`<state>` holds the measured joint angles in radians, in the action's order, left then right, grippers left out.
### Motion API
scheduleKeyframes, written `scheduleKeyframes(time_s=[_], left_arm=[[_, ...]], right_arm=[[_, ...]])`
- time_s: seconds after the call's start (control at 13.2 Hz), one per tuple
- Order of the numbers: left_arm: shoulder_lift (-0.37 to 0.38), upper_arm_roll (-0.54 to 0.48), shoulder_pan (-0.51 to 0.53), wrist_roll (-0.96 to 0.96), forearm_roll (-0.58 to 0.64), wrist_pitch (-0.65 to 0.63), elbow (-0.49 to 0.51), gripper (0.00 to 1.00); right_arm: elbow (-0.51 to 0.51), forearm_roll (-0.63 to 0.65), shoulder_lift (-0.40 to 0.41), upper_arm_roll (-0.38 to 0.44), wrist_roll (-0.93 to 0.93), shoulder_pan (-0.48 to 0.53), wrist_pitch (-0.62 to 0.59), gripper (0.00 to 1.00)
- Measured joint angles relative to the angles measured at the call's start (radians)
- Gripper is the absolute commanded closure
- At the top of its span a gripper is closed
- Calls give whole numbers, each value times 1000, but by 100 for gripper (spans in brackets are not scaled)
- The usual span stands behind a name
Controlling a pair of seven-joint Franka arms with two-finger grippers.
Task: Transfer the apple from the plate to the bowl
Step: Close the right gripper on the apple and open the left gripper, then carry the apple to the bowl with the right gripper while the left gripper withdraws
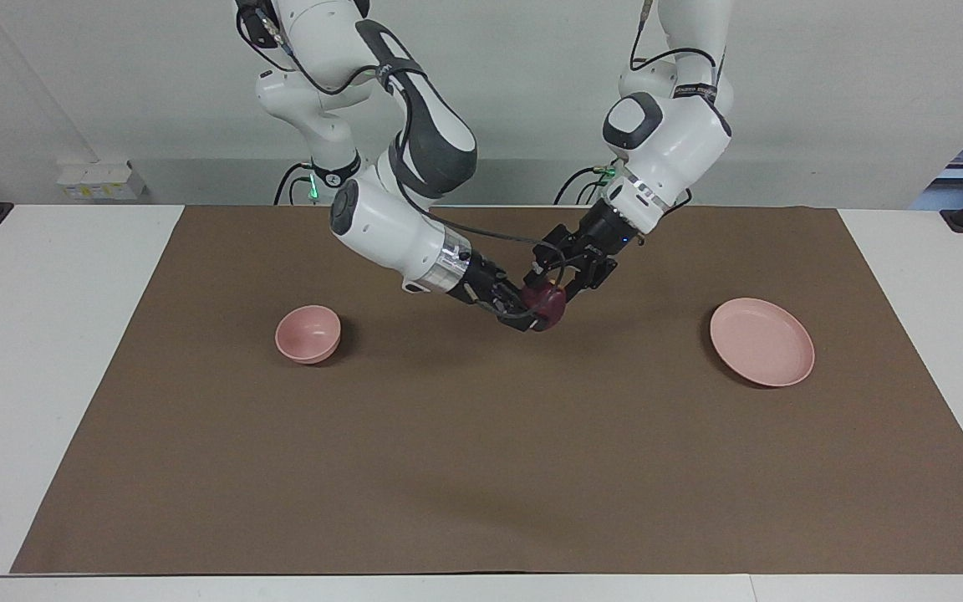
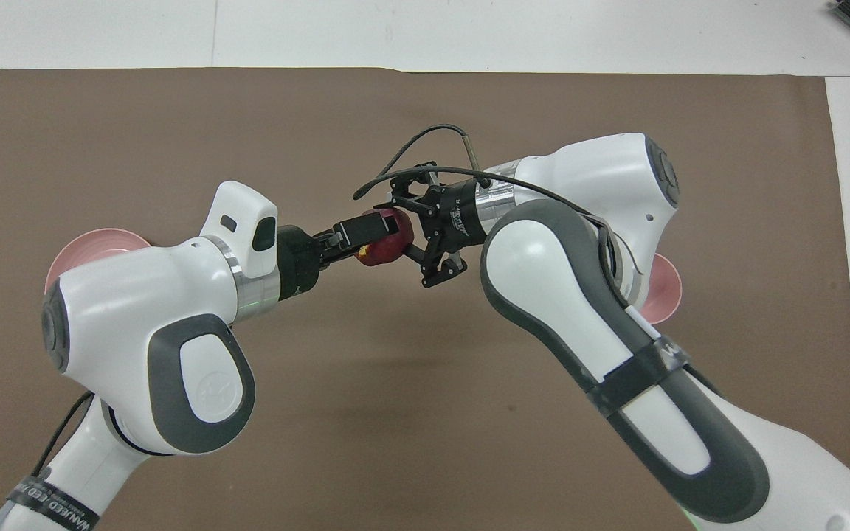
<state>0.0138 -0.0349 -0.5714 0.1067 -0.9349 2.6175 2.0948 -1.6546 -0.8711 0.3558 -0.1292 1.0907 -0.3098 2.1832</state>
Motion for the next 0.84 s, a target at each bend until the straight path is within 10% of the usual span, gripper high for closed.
scheduleKeyframes(time_s=[0.46,0.84], left_arm=[[-3,-15,8,-4,32,-48,-1,0],[-3,-27,140,-10,485,-320,-13,0]], right_arm=[[-2,154,-59,2,-76,88,-123,94],[-3,358,-98,3,-282,152,-206,94]])
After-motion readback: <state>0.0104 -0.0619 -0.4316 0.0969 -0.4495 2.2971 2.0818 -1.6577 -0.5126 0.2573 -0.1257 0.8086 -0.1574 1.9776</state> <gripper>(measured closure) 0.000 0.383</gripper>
